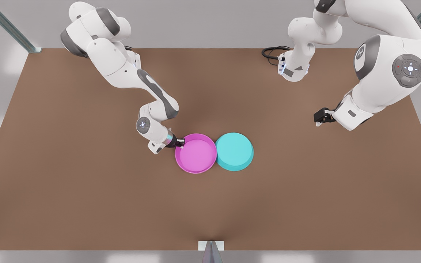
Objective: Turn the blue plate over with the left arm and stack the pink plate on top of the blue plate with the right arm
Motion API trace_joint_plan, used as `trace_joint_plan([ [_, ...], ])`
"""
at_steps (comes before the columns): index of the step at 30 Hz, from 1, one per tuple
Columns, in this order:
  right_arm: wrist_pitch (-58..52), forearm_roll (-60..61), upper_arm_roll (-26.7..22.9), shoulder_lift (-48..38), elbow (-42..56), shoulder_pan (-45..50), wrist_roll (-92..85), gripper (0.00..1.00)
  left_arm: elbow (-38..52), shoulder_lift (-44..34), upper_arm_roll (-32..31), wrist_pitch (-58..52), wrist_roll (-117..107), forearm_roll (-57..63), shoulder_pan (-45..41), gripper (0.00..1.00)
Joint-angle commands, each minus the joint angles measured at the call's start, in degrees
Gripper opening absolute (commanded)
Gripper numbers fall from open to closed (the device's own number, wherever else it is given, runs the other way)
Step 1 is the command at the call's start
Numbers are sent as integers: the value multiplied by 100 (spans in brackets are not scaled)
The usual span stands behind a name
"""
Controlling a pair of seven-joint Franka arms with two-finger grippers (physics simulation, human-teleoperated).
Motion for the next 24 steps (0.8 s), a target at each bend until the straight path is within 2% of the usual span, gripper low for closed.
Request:
trace_joint_plan([
  [1, -24, -97, -14, 0, -2, 8, 87, 21, 0, 0, 0, -4, -9, 2, 0, 100],
  [10, -51, -97, -5, -79, -2, -1, 69, 21, 0, 8, 0, 5, -9, 2, -9, 100],
  [19, -595, 53, 12, -747, -134, -89, 87, 21, 0, 8, 0, -4, -9, 2, 0, 100],
  [24, -806, 948, 39, -949, -90, 324, 95, 21, 0, 8, 0, 5, -9, 2, 0, 100],
])
